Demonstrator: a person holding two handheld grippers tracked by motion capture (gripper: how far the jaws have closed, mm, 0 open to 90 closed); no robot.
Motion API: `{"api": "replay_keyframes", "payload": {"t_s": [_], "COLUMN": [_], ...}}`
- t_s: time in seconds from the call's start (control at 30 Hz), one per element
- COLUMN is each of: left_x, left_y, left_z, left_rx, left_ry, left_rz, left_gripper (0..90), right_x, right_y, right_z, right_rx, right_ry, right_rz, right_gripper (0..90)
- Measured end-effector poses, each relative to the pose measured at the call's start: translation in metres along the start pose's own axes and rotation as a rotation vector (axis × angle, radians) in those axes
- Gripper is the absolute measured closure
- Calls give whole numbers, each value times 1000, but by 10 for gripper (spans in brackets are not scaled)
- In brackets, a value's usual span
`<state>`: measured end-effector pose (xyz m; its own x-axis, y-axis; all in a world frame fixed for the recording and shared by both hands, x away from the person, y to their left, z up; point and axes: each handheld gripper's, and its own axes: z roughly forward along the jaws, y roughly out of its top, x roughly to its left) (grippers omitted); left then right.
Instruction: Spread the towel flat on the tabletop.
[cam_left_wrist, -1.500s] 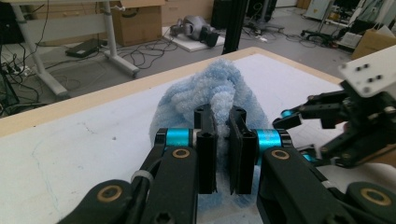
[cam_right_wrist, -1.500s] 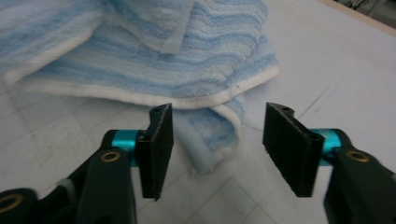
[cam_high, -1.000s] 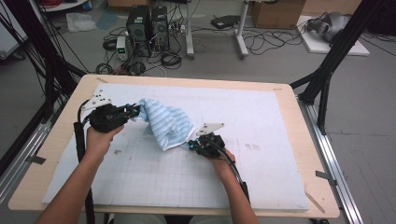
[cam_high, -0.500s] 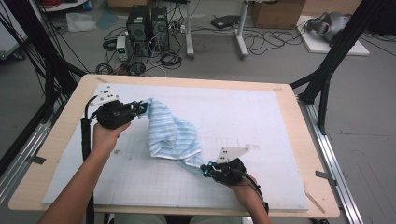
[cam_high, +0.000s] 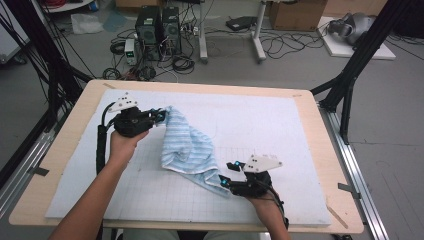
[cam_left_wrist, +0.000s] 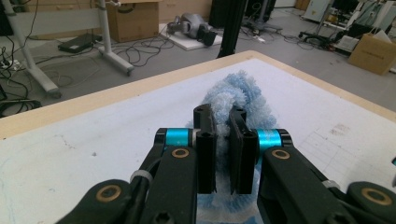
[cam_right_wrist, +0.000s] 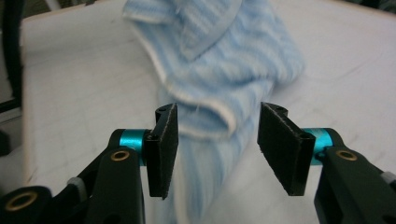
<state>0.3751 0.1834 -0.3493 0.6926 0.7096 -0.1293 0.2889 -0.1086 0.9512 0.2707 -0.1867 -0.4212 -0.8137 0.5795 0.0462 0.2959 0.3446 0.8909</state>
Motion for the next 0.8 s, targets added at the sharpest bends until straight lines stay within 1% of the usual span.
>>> {"api": "replay_keyframes", "payload": {"t_s": [0.07,0.1,0.13,0.17,0.2,0.27,0.3,0.33,0.37,0.4,0.43,0.47,0.5,0.53,0.57,0.63,0.7,0.73,0.77,0.8], "left_x": [0,0,0,0,0,1,1,0,0,0,0,0,0,0,0,0,0,0,-1,-1], "left_y": [0,0,0,0,0,1,1,1,1,1,1,1,1,1,1,1,1,1,1,1], "left_z": [0,-1,-1,-1,-1,-2,-2,-2,-3,-3,-3,-3,-3,-3,-3,-3,-3,-3,-2,-2], "left_rx": [1,0,-1,-2,-2,-1,-2,-4,-5,-7,-6,-5,-5,-6,-6,-9,-8,-9,-10,-9], "left_ry": [0,1,2,2,0,-1,0,0,-2,-1,0,-1,0,0,-2,1,-3,-4,-6,-8], "left_rz": [-1,0,1,0,0,0,1,-1,-2,-2,-1,-1,1,0,-1,-4,-7,-5,-8,-8], "left_gripper": [827,827,827,827,827,827,826,826,826,826,826,825,825,825,825,825,825,824,824,824], "right_x": [-2,-5,-7,-16,-16,-20,-22,-22,-25,-25,-26,-28,-30,-31,-32,-34,-39,-42,-45,-49], "right_y": [10,14,17,24,24,28,32,32,32,32,32,31,31,32,33,34,37,38,38,39], "right_z": [11,17,22,35,35,45,58,58,72,72,77,81,82,81,79,74,66,62,58,55], "right_rx": [-5,0,14,28,28,37,81,81,155,155,178,192,192,186,170,150,127,101,91,99], "right_ry": [-44,-68,-82,-91,-91,-92,-80,-80,-70,-70,-59,-33,-23,-21,-24,-49,-103,-123,-136,-157], "right_rz": [23,26,34,83,83,95,99,99,113,113,132,149,145,139,128,116,100,108,118,117], "right_gripper": [452,451,450,427,427,427,437,437,486,486,564,692,789,832,845,852,850,847,845,845]}}
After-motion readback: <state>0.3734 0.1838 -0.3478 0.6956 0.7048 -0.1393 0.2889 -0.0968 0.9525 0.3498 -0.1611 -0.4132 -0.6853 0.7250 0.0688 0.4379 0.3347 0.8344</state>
